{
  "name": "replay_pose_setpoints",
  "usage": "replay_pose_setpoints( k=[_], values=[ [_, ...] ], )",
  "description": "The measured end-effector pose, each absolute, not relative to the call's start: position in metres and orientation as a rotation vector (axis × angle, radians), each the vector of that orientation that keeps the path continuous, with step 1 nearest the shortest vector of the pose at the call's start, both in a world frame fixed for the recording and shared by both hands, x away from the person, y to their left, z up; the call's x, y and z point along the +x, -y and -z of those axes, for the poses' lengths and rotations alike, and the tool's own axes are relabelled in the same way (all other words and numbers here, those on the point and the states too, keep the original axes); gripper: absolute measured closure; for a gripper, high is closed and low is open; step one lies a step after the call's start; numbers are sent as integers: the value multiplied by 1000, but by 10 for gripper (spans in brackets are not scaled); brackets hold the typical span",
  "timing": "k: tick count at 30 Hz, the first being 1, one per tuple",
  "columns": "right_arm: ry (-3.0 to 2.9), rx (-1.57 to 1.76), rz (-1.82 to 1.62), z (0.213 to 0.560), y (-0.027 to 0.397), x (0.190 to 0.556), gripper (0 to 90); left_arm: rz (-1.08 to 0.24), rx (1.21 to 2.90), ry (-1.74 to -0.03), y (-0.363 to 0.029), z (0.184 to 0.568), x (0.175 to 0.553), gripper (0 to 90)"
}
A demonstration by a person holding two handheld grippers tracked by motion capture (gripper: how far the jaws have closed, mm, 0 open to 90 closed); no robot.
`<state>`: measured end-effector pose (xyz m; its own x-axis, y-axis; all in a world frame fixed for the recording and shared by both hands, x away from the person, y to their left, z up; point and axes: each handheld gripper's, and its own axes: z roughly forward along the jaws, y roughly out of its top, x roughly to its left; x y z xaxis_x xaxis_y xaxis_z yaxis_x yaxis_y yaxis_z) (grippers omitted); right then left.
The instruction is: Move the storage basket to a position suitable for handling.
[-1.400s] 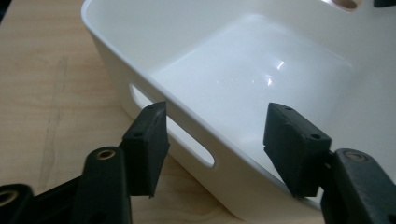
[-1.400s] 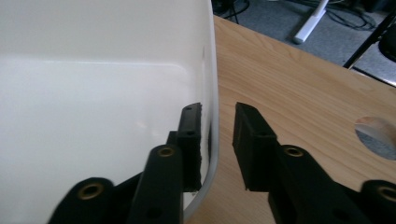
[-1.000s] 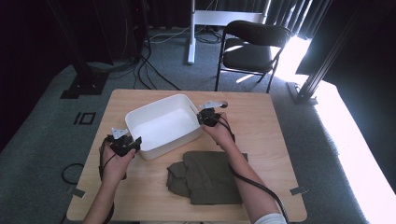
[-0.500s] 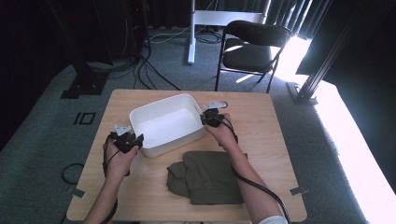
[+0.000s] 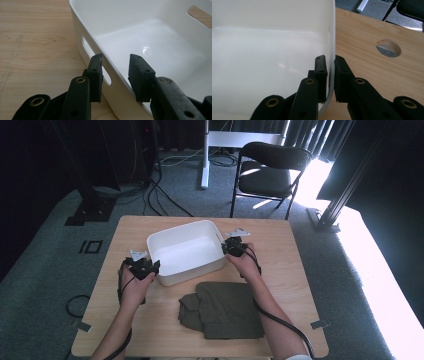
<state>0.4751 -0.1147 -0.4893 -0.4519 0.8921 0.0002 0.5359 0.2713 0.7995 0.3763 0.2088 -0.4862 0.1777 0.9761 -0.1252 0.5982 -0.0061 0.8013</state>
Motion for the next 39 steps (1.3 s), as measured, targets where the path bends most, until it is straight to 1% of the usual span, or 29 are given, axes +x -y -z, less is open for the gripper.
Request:
replay_pose_setpoints(
  k=[39],
  values=[
    [-1937, 1462, -1004, 491, 188, 454, 825, -541, 1794, -1352, -150, 487, 415, 669]
  ],
)
